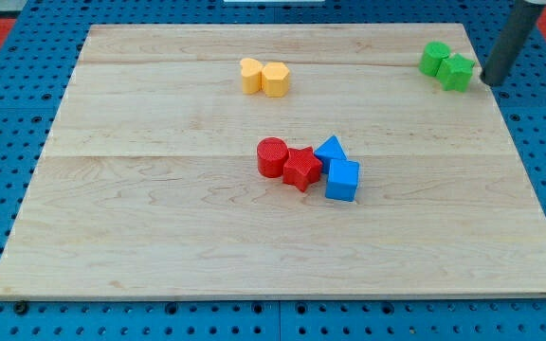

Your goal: Separate green star from the green circle

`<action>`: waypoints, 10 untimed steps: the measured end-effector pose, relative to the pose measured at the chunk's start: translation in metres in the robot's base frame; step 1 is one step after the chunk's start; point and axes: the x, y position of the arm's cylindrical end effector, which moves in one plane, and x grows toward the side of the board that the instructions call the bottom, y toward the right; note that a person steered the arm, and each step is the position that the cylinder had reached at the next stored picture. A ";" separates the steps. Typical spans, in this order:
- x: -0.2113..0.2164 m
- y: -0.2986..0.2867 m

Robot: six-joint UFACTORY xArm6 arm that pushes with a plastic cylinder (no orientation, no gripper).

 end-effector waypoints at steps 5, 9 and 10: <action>-0.040 0.020; -0.010 -0.096; 0.013 -0.109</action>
